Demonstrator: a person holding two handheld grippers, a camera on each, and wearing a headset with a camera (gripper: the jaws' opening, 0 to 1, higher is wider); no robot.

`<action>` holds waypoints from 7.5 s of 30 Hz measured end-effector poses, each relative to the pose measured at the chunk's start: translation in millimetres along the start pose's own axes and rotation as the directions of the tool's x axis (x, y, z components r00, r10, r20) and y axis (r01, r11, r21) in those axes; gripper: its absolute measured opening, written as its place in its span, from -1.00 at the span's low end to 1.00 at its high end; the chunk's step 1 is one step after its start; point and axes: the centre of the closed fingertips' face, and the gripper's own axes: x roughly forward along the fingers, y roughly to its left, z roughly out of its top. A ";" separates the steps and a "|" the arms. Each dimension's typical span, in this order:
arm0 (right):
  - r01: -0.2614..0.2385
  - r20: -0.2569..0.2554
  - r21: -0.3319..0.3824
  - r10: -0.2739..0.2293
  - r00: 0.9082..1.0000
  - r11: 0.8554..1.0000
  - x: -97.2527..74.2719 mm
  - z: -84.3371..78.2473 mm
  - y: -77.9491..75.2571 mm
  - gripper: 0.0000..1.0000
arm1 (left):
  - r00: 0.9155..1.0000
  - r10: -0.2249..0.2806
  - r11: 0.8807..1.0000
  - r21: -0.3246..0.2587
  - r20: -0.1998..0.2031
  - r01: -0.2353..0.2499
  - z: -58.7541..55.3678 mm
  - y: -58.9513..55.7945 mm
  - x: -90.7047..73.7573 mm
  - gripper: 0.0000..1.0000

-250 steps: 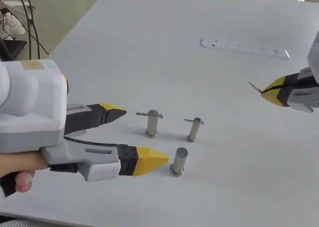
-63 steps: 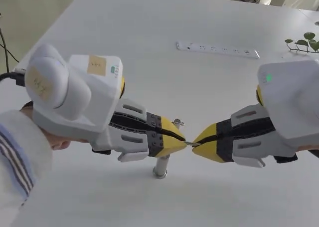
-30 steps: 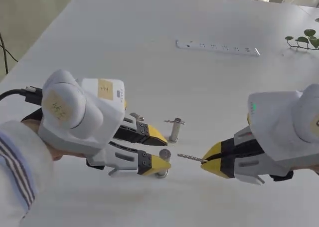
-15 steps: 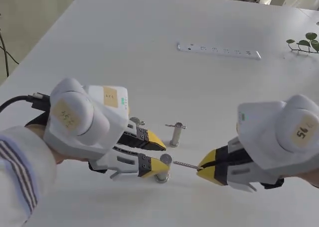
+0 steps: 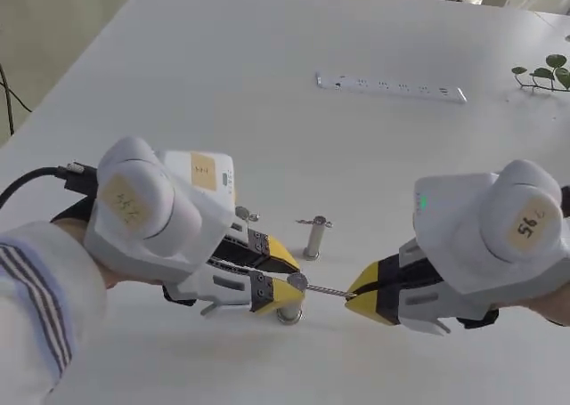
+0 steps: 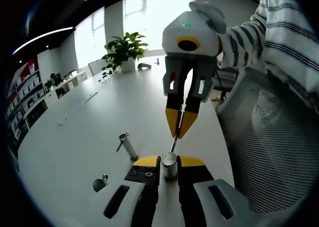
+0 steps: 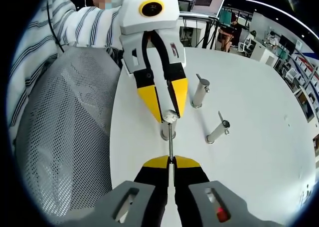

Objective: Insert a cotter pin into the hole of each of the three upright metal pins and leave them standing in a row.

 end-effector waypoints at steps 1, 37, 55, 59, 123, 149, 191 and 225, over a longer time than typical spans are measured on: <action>-0.001 0.001 -0.001 0.001 1.000 1.000 0.7 0.5 0.0 -1.00 | 1.000 0.000 1.000 -0.002 0.000 0.000 0.0 -0.2 0.1 -0.81; -0.009 0.028 -0.090 0.012 1.000 0.996 18.4 31.8 2.7 -0.97 | 1.000 0.001 1.000 -0.026 -0.005 -0.001 0.1 -0.3 2.3 -0.81; -0.025 0.087 -0.037 0.028 0.996 0.999 9.1 31.9 4.3 -1.00 | 1.000 0.011 1.000 -0.021 -0.009 -0.011 0.0 -1.0 2.1 -0.81; -0.033 0.091 -0.034 0.036 0.995 0.999 10.1 32.9 3.9 -1.00 | 1.000 0.012 1.000 -0.019 -0.010 -0.012 0.1 -1.4 2.0 -0.81; -0.050 0.415 0.131 -0.009 0.910 0.990 42.6 40.9 5.5 -0.81 | 0.964 0.267 0.912 -0.326 0.012 -0.249 -61.8 3.1 -84.4 0.98; -0.043 0.457 0.034 0.023 0.889 0.998 19.3 45.7 -3.8 -0.85 | 0.949 0.314 0.880 -0.364 -0.034 -0.304 -73.5 3.2 -99.3 0.97; -0.046 0.427 0.044 0.023 0.904 0.998 -21.6 -25.6 -83.5 -0.85 | 0.962 0.257 0.856 -0.439 -0.096 -0.273 -75.0 -23.6 -84.0 0.94; -0.028 0.451 0.149 -0.042 0.891 0.988 -25.2 -26.6 -93.3 -0.45 | 0.966 0.239 0.890 -0.376 -0.096 -0.257 -54.3 -5.5 -76.5 0.91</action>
